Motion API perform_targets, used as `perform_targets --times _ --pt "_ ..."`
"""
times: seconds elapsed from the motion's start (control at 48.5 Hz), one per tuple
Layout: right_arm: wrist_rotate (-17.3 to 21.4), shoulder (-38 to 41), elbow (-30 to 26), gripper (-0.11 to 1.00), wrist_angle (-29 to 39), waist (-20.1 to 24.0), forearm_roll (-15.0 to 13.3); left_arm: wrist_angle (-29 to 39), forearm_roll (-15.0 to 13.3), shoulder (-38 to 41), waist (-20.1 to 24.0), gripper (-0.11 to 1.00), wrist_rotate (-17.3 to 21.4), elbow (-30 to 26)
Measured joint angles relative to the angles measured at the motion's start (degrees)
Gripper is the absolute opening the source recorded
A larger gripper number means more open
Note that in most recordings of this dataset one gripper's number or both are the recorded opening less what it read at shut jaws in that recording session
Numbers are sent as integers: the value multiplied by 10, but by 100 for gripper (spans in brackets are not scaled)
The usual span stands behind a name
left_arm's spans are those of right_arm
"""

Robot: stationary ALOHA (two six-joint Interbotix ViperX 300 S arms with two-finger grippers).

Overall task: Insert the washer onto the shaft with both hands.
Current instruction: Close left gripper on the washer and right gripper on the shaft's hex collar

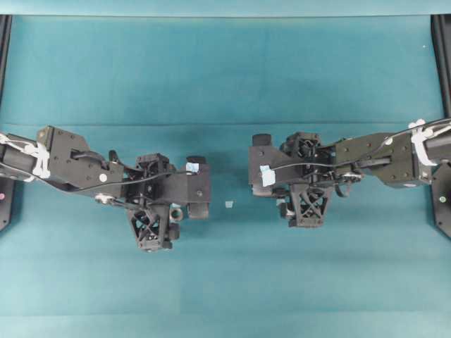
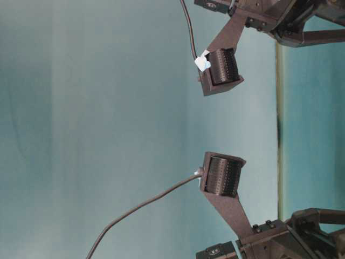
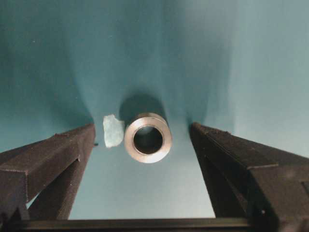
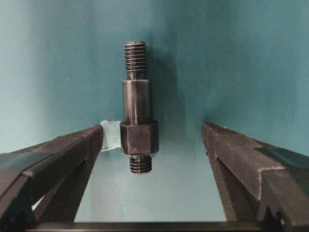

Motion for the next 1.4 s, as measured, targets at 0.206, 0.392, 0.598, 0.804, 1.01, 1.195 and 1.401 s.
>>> perform_targets --times 0.206,0.392,0.598,0.804,1.01,1.195,1.401 --pt "0 1 0 93 0 0 0 -1 1 0 0 94 -1 0" --pt "0 1 0 84 1 0 1 -1 0 0 0 93 -2 0" --pt "0 0 -1 50 3 0 1 0 1 -1 2 73 2 0" --pt "0 -1 -1 14 8 3 3 -1 3 0 2 35 5 0" --pt "0 1 -3 -1 8 0 4 -2 3 0 -1 35 4 0" --pt "0 1 -4 -1 11 0 4 -1 3 1 -1 35 4 0" --pt "0 2 -4 -1 14 0 4 -1 3 0 -1 35 4 0"
